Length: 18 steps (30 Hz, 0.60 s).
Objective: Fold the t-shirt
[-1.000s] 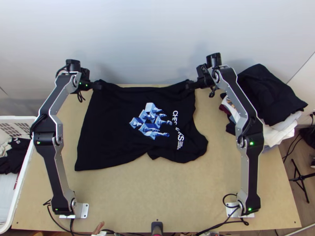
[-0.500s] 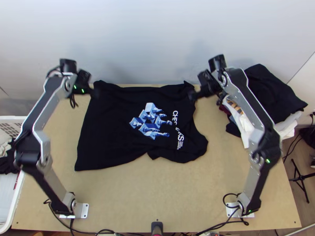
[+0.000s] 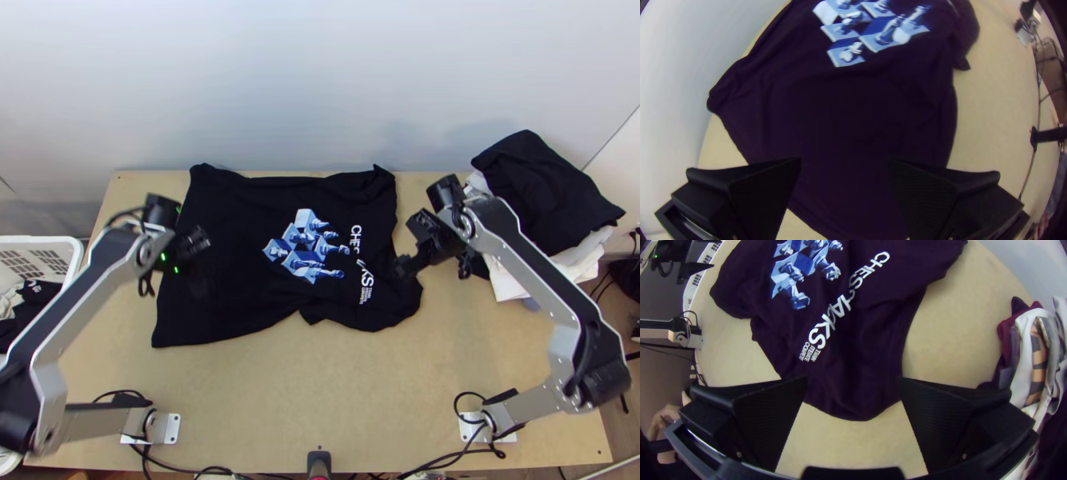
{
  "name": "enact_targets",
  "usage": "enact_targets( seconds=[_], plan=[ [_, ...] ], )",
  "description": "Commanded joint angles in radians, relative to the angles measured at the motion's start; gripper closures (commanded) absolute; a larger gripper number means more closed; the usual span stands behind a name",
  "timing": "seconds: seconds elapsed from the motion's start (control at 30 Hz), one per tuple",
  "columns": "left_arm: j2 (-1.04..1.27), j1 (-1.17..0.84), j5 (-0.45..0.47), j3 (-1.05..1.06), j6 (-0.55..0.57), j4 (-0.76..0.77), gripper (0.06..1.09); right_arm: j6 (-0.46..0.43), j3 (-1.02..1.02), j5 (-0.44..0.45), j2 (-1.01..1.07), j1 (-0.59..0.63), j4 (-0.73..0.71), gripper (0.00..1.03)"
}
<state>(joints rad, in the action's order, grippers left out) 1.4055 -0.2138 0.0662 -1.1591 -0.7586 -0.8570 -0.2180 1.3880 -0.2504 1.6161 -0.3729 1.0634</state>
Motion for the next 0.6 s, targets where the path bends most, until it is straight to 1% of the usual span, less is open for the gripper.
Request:
enact_targets(
  seconds=[0.0, 0.17, 0.23, 0.27, 0.4, 0.5, 0.57],
  plan=[
    [-0.100, -0.098, -0.017, 0.134, -0.096, -0.070, 0.17, 0.005, -0.132, -0.001, -0.059, -0.027, 0.003, 0.10],
    [-0.115, -0.098, -0.032, 0.210, -0.156, -0.070, 0.17, 0.009, -0.201, -0.001, -0.099, -0.032, 0.009, 0.11],
    [-0.138, -0.108, -0.036, 0.230, -0.159, -0.070, 0.17, 0.012, -0.239, -0.001, -0.119, -0.029, 0.007, 0.15],
    [-0.143, -0.110, -0.043, 0.237, -0.163, -0.066, 0.18, 0.017, -0.259, -0.001, -0.125, -0.029, 0.003, 0.15],
    [-0.142, -0.099, -0.086, 0.285, -0.203, -0.019, 0.18, 0.025, -0.299, 0.000, -0.125, -0.029, -0.022, 0.16],
    [-0.146, -0.091, -0.101, 0.328, -0.226, 0.013, 0.18, 0.035, -0.313, 0.002, -0.110, -0.029, -0.042, 0.16],
    [-0.145, -0.087, -0.101, 0.340, -0.226, 0.027, 0.18, 0.035, -0.323, 0.008, -0.097, -0.021, -0.059, 0.20]
  ],
)
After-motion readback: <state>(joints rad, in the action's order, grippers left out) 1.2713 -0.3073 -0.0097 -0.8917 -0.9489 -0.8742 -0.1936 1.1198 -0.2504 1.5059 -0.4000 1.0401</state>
